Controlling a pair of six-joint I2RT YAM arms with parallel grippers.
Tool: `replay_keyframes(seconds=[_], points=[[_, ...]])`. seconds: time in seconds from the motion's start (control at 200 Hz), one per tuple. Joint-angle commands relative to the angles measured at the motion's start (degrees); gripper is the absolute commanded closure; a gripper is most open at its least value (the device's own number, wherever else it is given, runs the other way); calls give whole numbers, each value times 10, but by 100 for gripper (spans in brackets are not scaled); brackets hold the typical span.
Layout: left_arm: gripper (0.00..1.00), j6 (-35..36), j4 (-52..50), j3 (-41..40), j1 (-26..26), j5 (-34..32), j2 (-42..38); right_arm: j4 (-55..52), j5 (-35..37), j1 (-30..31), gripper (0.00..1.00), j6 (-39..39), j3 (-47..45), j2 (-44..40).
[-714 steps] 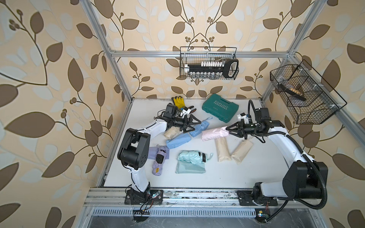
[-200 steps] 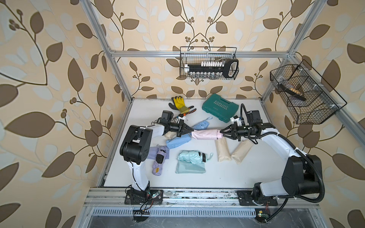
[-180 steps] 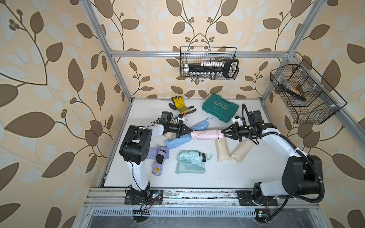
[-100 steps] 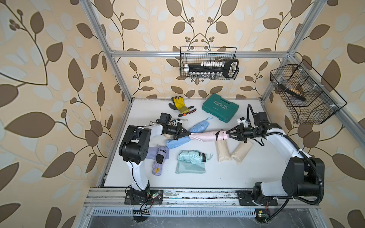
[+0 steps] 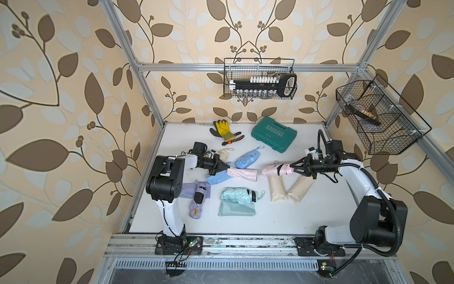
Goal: Take umbrellas out of sleeves
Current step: Place the umbrella sleeve at the center of the board.
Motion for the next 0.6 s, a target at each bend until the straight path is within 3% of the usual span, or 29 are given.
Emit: replay_keyframes(seconds=[0.0, 0.22, 0.595], points=[[98, -32, 9, -19, -1, -28, -11, 9, -30, -2, 88, -1, 30, -10], [97, -80, 33, -14, -25, -49, -25, 62, -52, 0, 89, 47, 21, -11], [95, -158, 88, 44, -130, -77, 21, 136, -53, 46, 89, 106, 26, 18]])
